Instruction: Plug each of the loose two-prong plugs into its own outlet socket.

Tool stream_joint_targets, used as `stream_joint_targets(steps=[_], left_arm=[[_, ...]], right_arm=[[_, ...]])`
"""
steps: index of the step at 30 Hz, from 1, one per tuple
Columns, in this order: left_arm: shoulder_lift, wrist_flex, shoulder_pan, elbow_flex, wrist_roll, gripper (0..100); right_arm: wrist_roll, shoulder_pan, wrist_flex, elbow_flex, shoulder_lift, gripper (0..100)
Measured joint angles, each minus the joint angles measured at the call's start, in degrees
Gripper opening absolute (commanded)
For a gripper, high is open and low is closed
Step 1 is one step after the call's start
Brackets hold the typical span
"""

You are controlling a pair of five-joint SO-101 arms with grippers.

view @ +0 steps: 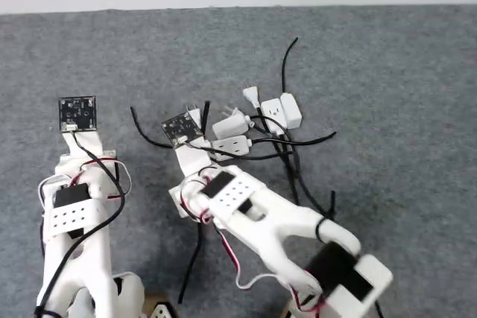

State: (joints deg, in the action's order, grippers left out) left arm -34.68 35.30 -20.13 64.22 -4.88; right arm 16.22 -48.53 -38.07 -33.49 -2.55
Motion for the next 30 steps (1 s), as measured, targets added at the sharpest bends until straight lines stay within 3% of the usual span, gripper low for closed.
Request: stream_joint_targets(steps=[2, 5, 7, 12, 18, 24, 30], left_arm=[[0.0, 0.0, 0.0, 0.0, 0.09, 2], [0.0, 0.0, 0.0, 0.0, 0.26, 2], [0.0, 0.0, 0.0, 0.0, 0.26, 2], [0.0, 0.0, 0.0, 0.0, 0.26, 2], [0.0, 0.0, 0.0, 0.0, 0.26, 2], [0.0, -0.97, 0.0, 0.0, 0.26, 2], [0.0, -5.27, 3.08, 2.29, 0.35, 2]], right_arm=[[-0.18, 0.0, -2.46, 3.08, -2.64, 16.5], [-2.11, 0.0, -5.45, 5.98, -4.4, 0.0], [-3.08, 0.18, -6.42, 6.68, -4.48, 3.5], [-5.71, 0.79, -6.86, 6.42, -2.55, 0.8], [-12.48, 5.89, -12.66, 1.49, 12.57, 0.9], [-19.87, 18.81, -26.73, 1.49, 32.79, 0.9], [-27.6, 40.7, -37.63, 1.49, 42.46, 0.9]])
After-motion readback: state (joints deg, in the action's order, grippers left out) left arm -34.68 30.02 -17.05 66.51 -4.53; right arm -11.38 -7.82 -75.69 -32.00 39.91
